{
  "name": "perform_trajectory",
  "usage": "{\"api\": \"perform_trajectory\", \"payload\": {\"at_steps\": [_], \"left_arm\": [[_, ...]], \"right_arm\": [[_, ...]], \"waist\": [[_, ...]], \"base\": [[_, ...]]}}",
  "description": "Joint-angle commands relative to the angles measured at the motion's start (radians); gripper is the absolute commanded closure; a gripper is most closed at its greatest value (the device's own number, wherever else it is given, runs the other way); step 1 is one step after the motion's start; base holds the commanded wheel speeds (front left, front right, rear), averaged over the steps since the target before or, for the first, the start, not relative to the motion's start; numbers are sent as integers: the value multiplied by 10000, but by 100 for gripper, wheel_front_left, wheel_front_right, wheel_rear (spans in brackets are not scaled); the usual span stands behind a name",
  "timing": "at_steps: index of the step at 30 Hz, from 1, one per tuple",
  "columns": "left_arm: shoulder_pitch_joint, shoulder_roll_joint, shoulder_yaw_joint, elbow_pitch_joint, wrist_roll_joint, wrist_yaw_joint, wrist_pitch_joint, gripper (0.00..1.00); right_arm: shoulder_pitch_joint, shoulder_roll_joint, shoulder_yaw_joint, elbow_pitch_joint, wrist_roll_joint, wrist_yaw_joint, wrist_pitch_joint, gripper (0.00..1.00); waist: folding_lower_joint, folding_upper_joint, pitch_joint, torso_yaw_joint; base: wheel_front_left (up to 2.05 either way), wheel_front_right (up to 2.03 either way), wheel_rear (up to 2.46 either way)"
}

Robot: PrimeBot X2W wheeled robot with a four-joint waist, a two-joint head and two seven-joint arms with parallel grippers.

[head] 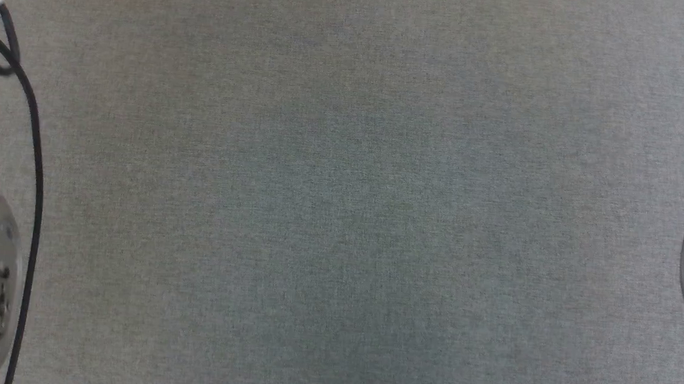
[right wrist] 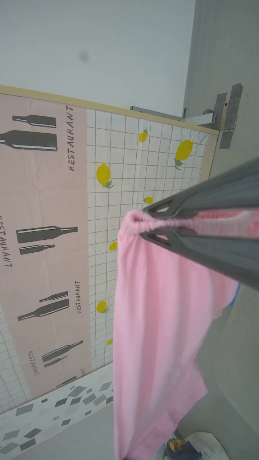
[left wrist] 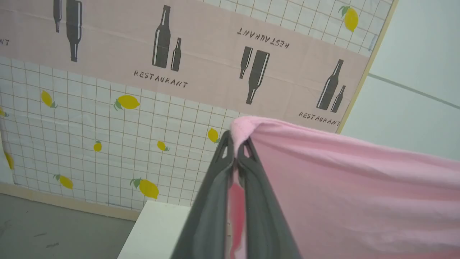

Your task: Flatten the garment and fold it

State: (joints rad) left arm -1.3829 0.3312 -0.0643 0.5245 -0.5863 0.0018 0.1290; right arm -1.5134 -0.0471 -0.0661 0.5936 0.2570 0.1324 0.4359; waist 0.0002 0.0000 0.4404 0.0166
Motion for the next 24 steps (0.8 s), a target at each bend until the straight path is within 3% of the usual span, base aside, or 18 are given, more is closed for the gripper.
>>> {"api": "perform_trajectory", "payload": {"at_steps": [1,7,12,16,19,24], "left_arm": [[382,82,-14,150,-7,-94,-89,100],[2063,-95,-376,124,-154,-736,-448,100],[4622,-107,-730,-964,-139,-955,-953,100],[7206,-338,-519,-2348,-659,-811,-1131,100],[9330,-411,-446,-3502,-856,-436,-1001,100],[12368,-444,-614,-4875,-1254,-6,-211,100]], "right_arm": [[319,-34,101,118,118,-17,-98,100],[2297,-126,974,-333,1067,-17,-335,100],[5179,-597,1614,-2071,2394,-17,-534,100],[7890,-1095,1854,-3672,3030,-17,-584,100],[10009,-1396,1807,-4819,3264,-17,-543,100],[12971,-1675,1764,-6100,3662,-17,118,100]], "waist": [[-2,0,21,33],[-2,0,-159,137],[-2,0,-719,128],[-2,0,-1365,117],[-2,0,-1908,157],[-2,0,-2560,216]], "base": [[0,0,0],[0,0,0],[0,0,0],[0,0,0],[0,0,0],[0,0,0]]}}
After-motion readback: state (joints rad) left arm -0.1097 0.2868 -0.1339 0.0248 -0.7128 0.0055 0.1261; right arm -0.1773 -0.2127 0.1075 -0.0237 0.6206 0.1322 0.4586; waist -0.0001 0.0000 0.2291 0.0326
